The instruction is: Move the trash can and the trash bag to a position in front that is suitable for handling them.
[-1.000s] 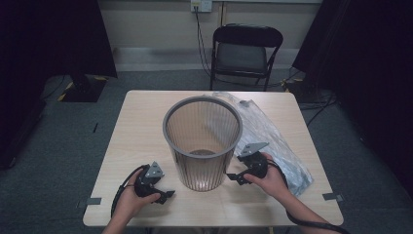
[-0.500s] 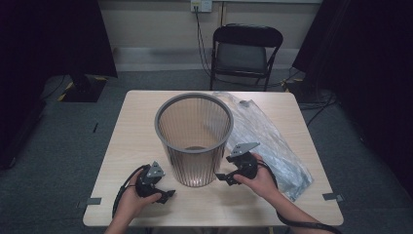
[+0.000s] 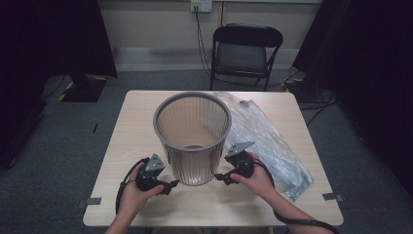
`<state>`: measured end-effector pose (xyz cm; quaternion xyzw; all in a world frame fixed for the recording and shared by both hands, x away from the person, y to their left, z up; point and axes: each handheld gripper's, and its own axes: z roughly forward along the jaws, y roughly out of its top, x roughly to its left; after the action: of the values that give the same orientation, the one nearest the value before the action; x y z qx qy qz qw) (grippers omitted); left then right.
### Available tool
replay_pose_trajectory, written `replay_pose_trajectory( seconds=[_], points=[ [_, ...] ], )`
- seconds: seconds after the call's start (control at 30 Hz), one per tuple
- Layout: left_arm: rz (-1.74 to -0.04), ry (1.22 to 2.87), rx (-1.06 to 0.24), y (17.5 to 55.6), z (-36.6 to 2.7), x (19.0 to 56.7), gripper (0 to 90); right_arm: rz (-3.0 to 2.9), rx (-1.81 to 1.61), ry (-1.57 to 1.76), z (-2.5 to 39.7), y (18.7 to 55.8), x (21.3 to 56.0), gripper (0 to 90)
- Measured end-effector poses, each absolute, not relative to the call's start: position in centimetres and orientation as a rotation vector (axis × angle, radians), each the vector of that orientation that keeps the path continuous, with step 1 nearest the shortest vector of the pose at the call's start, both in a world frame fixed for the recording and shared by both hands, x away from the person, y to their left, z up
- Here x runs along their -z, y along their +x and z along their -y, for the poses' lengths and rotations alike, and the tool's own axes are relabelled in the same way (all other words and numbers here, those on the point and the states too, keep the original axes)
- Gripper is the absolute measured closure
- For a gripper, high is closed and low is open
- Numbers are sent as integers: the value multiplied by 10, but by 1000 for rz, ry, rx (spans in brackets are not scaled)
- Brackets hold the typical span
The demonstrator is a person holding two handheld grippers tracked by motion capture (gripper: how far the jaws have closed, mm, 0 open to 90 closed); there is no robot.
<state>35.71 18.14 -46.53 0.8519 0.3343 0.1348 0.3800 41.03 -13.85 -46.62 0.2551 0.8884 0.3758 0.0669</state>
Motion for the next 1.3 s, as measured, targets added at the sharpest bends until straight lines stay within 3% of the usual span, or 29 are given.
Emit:
replay_pose_trajectory(
  seconds=[0.27, 0.7, 1.0, 1.13, 1.3],
  points=[
    [-897, 2216, -339, 377, -177, 475, 145, -2634, -1147, 810, 136, 430, 467, 148],
    [-918, 2229, -317, 394, -187, 478, 163, -2611, -1083, 793, 133, 456, 470, 172],
    [-999, 2246, -266, 371, -222, 478, 160, -2573, -1034, 877, 207, 433, 462, 147],
    [-992, 2261, -271, 367, -225, 471, 160, -2505, -1020, 991, 251, 419, 469, 147],
    [-990, 2266, -259, 368, -223, 463, 160, -2490, -988, 1038, 272, 412, 482, 147]
  ],
)
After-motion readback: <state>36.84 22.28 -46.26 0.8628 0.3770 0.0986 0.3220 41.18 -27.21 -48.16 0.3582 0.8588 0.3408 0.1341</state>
